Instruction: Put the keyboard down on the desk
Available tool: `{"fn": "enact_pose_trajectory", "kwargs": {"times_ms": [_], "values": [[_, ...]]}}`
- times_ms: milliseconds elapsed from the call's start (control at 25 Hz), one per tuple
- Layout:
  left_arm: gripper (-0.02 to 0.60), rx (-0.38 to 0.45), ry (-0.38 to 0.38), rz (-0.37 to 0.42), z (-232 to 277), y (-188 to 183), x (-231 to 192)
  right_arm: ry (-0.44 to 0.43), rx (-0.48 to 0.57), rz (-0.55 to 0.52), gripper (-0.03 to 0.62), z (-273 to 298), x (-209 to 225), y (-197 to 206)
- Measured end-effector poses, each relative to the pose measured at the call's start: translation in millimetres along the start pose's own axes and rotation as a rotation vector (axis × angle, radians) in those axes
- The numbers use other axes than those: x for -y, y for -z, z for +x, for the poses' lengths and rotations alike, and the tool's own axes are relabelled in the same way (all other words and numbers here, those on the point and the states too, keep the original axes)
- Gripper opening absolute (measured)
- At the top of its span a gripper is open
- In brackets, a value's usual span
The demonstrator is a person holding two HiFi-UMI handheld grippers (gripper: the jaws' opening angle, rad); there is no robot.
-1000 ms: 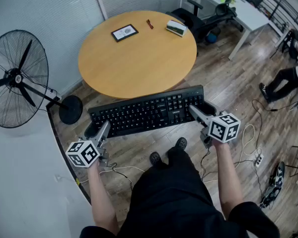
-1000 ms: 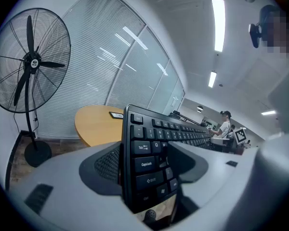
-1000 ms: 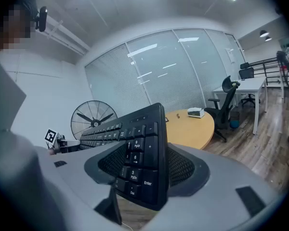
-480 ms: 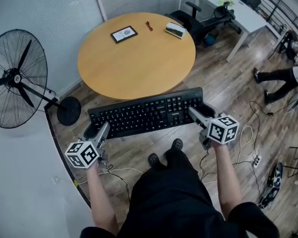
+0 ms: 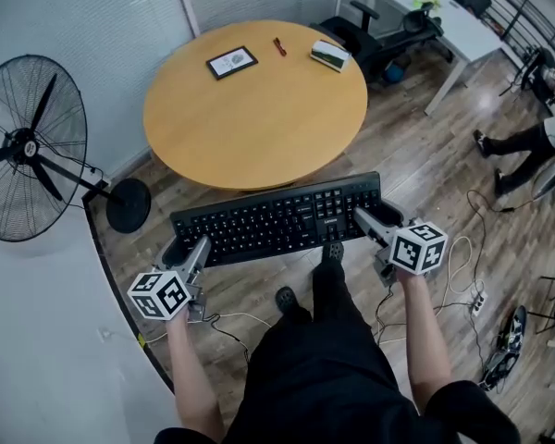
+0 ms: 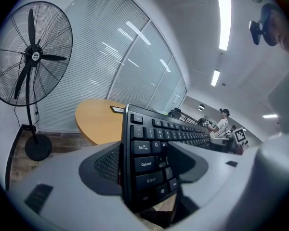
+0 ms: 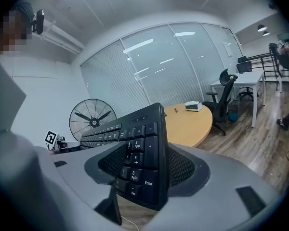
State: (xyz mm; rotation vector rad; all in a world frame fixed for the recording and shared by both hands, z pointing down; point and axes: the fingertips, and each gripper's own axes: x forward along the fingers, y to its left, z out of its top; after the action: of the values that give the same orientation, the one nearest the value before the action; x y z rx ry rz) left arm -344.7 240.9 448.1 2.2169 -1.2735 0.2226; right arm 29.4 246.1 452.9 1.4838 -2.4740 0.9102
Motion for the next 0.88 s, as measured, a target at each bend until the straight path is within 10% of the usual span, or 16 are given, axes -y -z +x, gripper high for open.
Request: {"fn": "enact_pose_trajectory", "kwargs": {"times_ms": [880], "values": [[0.27,-0.02,-0.045,0.016,167,-74,62,-0.038,0.007,0.023,0.261,48,158,-111]]}}
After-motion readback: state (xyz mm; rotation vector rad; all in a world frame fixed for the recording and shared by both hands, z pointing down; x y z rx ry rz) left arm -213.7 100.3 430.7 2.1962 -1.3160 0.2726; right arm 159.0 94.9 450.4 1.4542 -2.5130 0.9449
